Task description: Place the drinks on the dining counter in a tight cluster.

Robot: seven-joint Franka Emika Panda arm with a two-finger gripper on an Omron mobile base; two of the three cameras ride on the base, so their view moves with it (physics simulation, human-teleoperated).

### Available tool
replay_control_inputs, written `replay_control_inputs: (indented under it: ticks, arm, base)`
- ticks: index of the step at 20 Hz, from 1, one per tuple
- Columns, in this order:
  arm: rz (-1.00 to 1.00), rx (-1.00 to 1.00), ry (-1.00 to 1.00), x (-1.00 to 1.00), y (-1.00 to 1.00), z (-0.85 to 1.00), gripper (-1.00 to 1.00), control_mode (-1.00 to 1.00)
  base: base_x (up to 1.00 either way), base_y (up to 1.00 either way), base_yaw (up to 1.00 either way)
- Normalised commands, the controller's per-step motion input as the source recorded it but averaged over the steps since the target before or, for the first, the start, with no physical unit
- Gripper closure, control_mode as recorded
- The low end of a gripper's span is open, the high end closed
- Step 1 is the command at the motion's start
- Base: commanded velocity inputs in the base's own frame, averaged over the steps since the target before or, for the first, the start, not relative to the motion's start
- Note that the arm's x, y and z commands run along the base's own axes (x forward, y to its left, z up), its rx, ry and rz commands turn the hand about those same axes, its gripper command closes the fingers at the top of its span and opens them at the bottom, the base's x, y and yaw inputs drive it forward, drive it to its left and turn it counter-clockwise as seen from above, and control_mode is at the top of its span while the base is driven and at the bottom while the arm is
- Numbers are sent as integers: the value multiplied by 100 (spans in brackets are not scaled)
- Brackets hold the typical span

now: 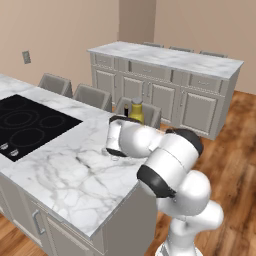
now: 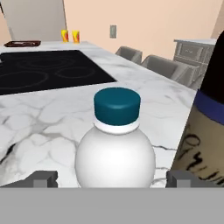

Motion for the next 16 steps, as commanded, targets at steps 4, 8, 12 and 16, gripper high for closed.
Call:
replay_control_inputs:
  ticks: [4,8,12,16]
  arm:
    - [-2,0,1,0,-39,42,-100,-100]
    - [-5,0,5,1,-47,47,-100,-100]
    - [-4,0,16,0,-44,55,-100,-100]
    - [0,0,12,0,-22,56,-100,-100]
  base:
    - [0,0,0]
    - [0,0,0]
    - [0,0,0]
    - [0,0,0]
